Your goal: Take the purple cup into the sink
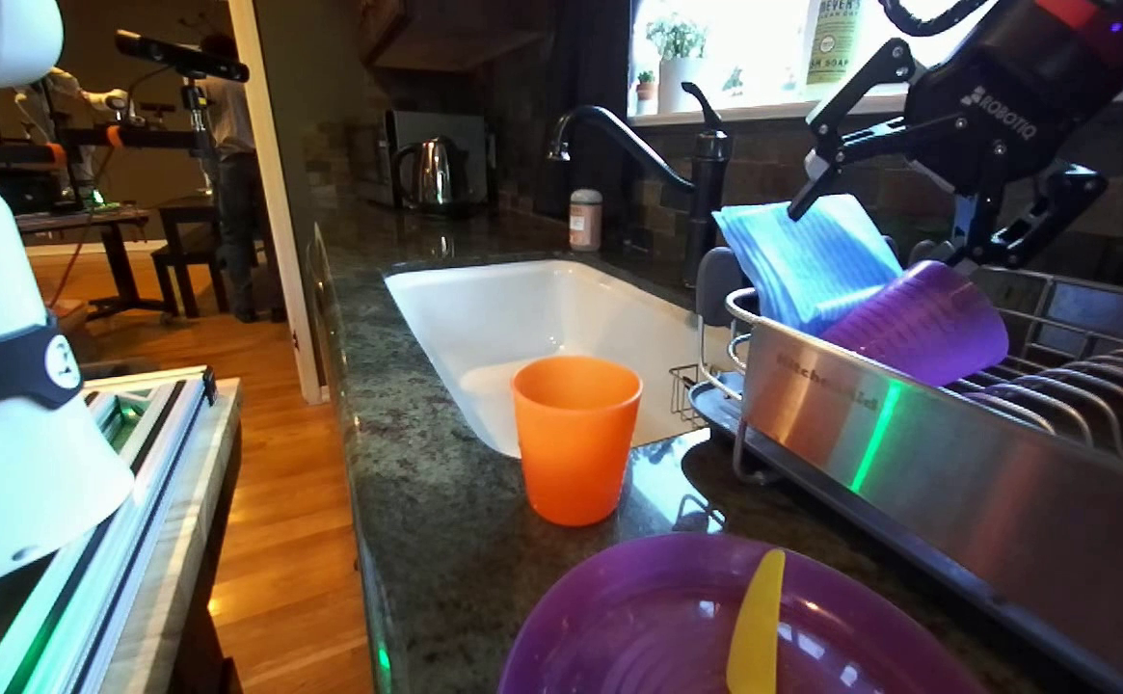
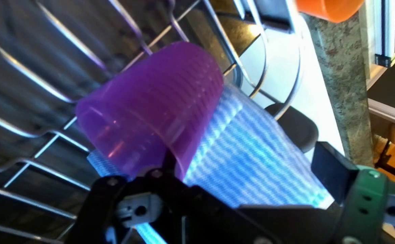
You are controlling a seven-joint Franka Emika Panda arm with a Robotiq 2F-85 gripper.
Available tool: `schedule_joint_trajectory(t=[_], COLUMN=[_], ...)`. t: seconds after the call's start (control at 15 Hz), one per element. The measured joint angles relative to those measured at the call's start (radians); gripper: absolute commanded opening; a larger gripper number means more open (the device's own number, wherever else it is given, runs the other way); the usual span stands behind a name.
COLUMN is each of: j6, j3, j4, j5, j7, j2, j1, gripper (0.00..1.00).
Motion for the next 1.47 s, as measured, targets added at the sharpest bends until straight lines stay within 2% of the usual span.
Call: schedule_joint_trajectory(t=[0.07,0.13,0.47,0.67,1.0,1.07,1.13,1.27,1.47], j6=[-0.021,-0.039,-0.081,-0.081,-0.081,-0.081,-0.081,-0.079,-0.036], j3=[0.0,0.0,0.0,0.0,0.0,0.0,0.0,0.0,0.0], j4=[0.006,0.01,0.016,0.023,0.033,0.033,0.033,0.032,0.002], j5=[-0.019,-0.037,-0.097,-0.126,-0.177,-0.189,-0.2,-0.22,-0.267], j7=[0.02,0.035,0.09,0.128,0.202,0.219,0.234,0.268,0.351], j2=[0.0,0.0,0.0,0.0,0.0,0.0,0.0,-0.004,-0.051], j1=[0.001,0.003,0.018,0.025,0.035,0.038,0.042,0.051,0.086], gripper=[0.7,0.63,0.21,0.01,0.0,0.06,0.28,0.32,0.53])
